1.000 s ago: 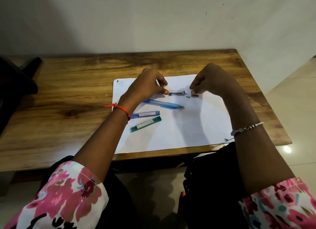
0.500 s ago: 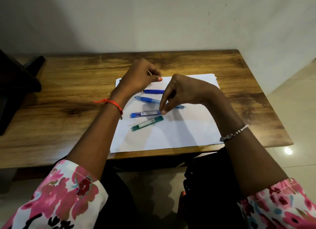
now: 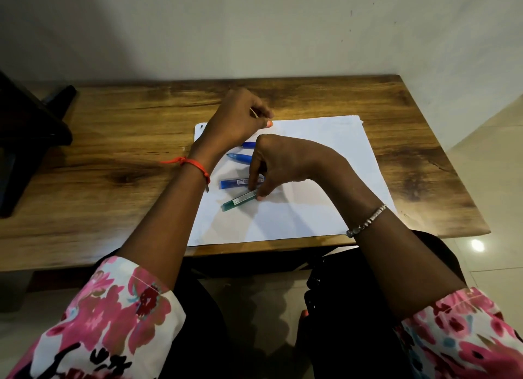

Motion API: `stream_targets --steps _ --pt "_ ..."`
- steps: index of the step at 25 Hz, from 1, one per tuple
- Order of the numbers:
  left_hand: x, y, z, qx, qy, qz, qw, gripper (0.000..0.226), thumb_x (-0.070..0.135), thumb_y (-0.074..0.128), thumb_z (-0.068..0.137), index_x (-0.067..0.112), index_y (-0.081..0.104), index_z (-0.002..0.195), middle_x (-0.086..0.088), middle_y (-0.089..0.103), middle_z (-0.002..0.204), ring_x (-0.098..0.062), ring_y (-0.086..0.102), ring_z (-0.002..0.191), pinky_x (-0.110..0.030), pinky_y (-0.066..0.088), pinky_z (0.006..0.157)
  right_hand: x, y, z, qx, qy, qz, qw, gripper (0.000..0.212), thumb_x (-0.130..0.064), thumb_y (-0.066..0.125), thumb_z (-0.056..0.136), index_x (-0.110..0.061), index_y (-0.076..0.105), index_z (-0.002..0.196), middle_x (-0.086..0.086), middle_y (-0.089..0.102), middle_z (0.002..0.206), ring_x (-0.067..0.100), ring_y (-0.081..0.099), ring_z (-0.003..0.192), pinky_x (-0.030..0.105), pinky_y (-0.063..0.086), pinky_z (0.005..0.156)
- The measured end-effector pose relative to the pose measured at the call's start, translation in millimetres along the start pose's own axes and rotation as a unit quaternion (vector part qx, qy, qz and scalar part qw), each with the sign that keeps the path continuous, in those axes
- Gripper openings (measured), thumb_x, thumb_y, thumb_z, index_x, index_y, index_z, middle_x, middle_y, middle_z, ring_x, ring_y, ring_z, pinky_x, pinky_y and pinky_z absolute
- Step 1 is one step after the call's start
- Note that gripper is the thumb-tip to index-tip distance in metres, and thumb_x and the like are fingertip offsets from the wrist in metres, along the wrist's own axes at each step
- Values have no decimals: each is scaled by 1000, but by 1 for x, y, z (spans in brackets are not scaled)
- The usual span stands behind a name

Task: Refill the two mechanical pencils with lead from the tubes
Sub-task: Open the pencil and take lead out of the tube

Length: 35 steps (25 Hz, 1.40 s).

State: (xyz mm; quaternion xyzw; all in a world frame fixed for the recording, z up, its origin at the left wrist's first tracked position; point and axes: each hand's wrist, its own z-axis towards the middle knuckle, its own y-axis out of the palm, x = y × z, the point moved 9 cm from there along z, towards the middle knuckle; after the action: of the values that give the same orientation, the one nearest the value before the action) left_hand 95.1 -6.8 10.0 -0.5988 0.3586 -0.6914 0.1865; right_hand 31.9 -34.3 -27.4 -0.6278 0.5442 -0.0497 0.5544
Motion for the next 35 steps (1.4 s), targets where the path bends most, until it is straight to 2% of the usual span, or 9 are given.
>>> stream_targets --steps 3,6,8,12,16,21,26,30,35 --pt "-1 -3 0 6 8 -13 1000 21 8 64 82 4 69 101 -5 66 92 -8 56 76 -3 38 59 2 -20 -8 59 -25 25 998 18 -13 78 72 -10 76 90 -7 53 58 4 47 52 12 36 49" --pt "-8 -3 -1 -13 -30 -149 988 14 7 62 83 4 70 94 2 69 73 -5 62 65 -14 49 64 18 -58 -26 175 -56 122 975 16 -10 80 67 -12 75 82 -11 53 55 5 46 51 15 34 52" --pt "-15 4 -5 -58 -97 -269 956 12 11 60 86 4 69 86 5 70 61 -5 65 60 -18 53 61 31 -74 -36 224 -61 186 955 17 -4 78 67 -11 75 83 -9 66 65 6 55 59 16 44 58" --pt "-8 26 -23 -186 -191 -444 855 21 15 49 92 0 63 92 -8 74 76 -17 72 74 -23 58 61 46 -90 -49 266 -86 274 920 29 8 70 72 -2 71 100 12 73 81 17 60 68 24 49 64" --pt "2 26 -28 -202 -193 -501 819 34 11 44 92 4 73 75 -7 74 74 -13 72 69 -21 57 56 50 -94 -53 246 -149 368 884 26 6 57 82 -2 67 105 9 74 89 19 60 71 25 48 61" --pt "6 28 -31 -209 -187 -504 817 35 14 45 92 5 73 73 -9 74 73 -12 72 67 -24 57 55 57 -96 -52 238 -136 407 871 19 7 57 78 -3 67 92 2 71 72 15 56 55 23 45 51" --pt "7 31 -32 -223 -178 -493 822 40 10 44 92 7 75 67 -4 74 69 -8 71 64 -23 57 56 56 -92 -49 237 -138 406 872 22 3 62 78 -11 75 89 6 74 79 31 50 68 24 45 55" --pt "9 29 -32 -227 -174 -494 821 28 12 52 80 8 75 66 -2 74 69 -8 71 65 -23 57 57 59 -96 -51 257 -118 442 851 15 4 62 79 -4 71 88 4 72 69 17 61 58 23 48 53" --pt "4 35 -31 -223 -195 -497 816 37 5 44 91 6 73 69 -3 74 68 -9 71 63 -24 57 57 73 -90 -50 273 -35 490 827 25 9 61 78 -6 75 65 5 70 60 12 61 51 19 50 51"
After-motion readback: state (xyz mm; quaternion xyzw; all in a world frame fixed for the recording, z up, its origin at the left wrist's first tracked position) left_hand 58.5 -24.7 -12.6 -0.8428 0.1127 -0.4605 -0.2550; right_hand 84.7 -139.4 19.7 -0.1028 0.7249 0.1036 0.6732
